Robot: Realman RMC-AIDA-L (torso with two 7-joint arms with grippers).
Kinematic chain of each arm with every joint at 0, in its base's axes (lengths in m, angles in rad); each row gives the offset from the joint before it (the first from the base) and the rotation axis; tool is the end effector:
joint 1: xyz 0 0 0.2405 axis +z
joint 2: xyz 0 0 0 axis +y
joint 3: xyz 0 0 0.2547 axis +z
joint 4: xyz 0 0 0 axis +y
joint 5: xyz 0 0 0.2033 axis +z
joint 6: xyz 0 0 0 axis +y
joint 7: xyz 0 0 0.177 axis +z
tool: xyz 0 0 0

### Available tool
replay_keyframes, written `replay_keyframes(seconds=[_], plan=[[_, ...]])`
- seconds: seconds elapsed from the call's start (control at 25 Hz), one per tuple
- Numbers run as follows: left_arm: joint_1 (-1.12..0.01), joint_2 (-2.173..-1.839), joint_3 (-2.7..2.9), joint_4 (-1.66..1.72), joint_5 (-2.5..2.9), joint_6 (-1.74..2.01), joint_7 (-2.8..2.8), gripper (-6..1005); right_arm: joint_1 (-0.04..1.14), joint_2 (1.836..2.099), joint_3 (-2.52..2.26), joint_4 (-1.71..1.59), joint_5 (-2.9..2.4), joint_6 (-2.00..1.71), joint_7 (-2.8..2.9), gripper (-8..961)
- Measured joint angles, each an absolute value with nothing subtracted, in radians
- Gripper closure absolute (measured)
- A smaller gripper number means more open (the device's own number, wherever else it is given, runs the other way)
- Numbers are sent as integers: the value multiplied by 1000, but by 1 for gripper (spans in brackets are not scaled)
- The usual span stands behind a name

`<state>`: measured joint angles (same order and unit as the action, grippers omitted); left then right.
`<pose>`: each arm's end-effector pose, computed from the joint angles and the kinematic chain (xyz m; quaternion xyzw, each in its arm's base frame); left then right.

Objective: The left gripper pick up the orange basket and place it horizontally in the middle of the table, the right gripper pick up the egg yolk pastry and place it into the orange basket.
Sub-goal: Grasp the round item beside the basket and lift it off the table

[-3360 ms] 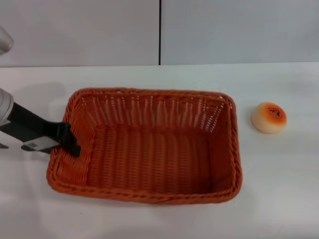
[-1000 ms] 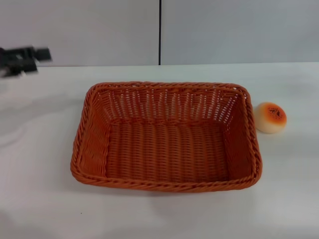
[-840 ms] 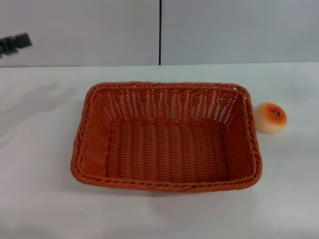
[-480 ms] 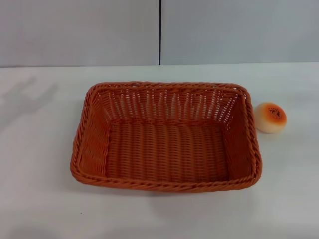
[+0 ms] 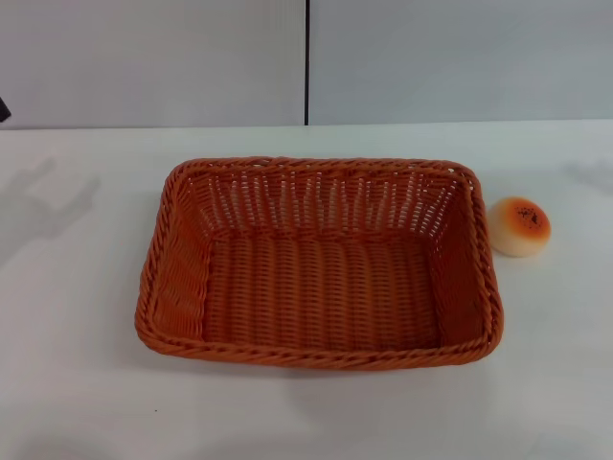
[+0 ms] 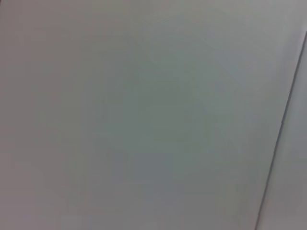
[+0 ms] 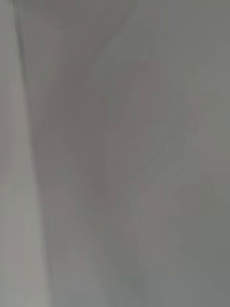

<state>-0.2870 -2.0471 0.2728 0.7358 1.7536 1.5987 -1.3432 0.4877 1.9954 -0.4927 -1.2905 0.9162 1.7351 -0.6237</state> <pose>-0.3307 0.3030 0.0983 -0.7897 -0.2881 -0.3676 0.3979 0.2587 0.3494 0.1248 -0.7740 0.5558 0.2021 0.2261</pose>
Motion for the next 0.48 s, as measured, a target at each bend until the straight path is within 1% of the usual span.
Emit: replay_keyframes(seconds=[0.08,0.16,0.48], plan=[[-287,-2052,260,712,1752,1591,-1290,166,509,1984,-525,-1233,912,1765,-565,438],[-287,-2055,254,694,1752,1589,-1245,166,520,1981,-558,-1176,909,1770,-522,438],[-273,-2054,240,679,1737,1594,-1195,167,514,1986,-574,-1087,802,1718,-445,439]])
